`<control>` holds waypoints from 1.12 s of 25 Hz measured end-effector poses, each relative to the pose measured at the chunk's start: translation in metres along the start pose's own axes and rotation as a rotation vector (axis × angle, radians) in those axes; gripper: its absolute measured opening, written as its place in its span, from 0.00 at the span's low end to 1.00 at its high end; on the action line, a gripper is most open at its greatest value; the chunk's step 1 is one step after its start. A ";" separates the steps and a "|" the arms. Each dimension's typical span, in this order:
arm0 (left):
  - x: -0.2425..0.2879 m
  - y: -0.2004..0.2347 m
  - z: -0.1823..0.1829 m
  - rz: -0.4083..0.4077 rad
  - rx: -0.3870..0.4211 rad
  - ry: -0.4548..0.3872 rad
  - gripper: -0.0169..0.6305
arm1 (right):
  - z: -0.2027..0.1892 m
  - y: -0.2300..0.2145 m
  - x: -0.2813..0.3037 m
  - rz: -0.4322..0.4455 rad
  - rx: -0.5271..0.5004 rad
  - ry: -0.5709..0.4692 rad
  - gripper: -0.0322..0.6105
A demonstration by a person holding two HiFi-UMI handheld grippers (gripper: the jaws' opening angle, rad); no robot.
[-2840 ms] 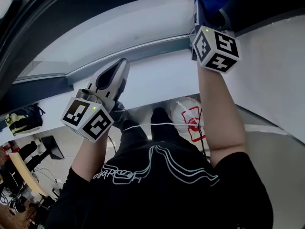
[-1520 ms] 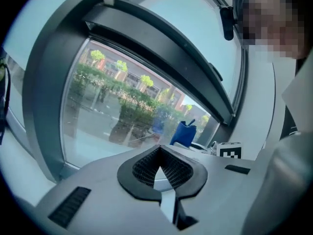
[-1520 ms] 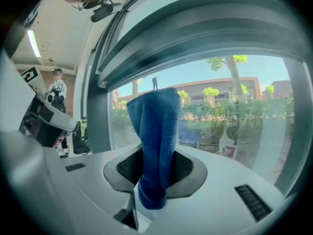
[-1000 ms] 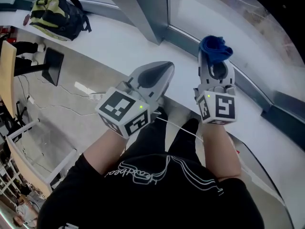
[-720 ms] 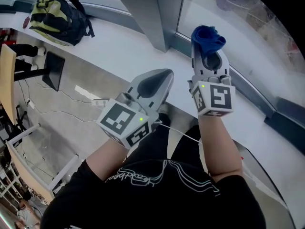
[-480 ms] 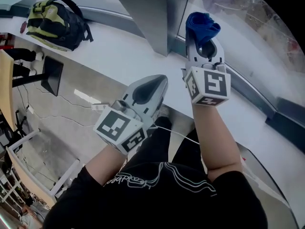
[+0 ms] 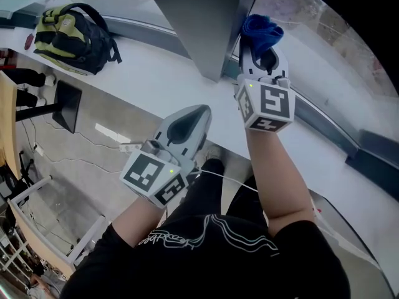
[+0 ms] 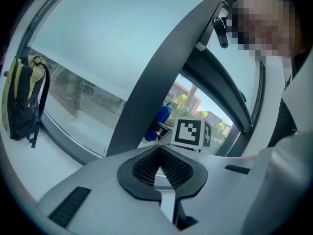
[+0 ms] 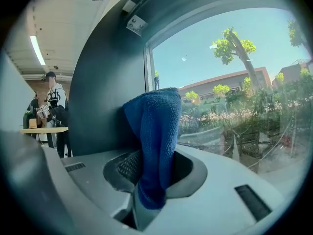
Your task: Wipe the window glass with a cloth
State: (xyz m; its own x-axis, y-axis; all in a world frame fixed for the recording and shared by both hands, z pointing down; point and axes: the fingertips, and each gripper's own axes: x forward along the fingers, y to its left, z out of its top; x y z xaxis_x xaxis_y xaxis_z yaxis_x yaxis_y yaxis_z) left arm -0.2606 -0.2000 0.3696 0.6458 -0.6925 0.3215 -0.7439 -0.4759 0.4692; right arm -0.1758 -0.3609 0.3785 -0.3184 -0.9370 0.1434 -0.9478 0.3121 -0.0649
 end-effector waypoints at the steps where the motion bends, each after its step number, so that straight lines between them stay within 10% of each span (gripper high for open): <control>1: 0.000 0.000 0.000 -0.001 0.001 0.001 0.03 | 0.000 -0.001 0.000 -0.004 0.000 -0.001 0.20; 28: 0.038 -0.077 -0.027 -0.067 0.010 0.056 0.03 | -0.002 -0.087 -0.075 -0.145 0.011 -0.013 0.20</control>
State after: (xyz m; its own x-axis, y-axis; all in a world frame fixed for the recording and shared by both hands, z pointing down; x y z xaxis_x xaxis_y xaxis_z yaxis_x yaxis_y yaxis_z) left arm -0.1741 -0.1752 0.3681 0.7023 -0.6278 0.3356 -0.7004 -0.5252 0.4833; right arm -0.0692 -0.3176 0.3751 -0.1776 -0.9742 0.1395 -0.9836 0.1714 -0.0555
